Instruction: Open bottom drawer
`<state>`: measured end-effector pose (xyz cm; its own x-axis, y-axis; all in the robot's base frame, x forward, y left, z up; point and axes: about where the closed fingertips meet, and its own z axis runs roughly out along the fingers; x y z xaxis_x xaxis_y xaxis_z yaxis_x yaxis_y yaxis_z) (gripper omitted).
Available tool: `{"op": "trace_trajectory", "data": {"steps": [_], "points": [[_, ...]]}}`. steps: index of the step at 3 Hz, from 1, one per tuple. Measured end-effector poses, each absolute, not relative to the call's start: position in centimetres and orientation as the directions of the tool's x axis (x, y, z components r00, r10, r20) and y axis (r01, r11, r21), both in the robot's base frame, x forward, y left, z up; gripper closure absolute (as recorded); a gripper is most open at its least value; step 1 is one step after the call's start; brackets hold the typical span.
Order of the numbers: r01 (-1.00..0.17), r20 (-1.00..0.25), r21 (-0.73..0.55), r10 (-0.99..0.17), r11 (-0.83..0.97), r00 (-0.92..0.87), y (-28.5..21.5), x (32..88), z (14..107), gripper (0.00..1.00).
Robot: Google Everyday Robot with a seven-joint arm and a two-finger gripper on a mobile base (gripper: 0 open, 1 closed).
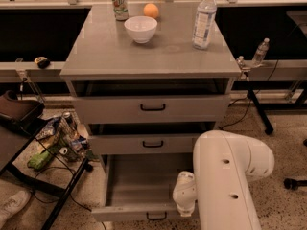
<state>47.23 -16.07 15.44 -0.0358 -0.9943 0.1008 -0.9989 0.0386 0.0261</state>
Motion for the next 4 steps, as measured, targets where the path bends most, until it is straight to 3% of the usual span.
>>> {"op": "trace_trajectory", "data": {"steps": [1, 4], "points": [[-0.999, 0.101, 0.027, -0.994, 0.039, -0.036, -16.0, 47.3, 15.4, 1.00], [-0.995, 0.119, 0.044, -0.989, 0.090, -0.085, -16.5, 45.9, 15.5, 1.00]]}}
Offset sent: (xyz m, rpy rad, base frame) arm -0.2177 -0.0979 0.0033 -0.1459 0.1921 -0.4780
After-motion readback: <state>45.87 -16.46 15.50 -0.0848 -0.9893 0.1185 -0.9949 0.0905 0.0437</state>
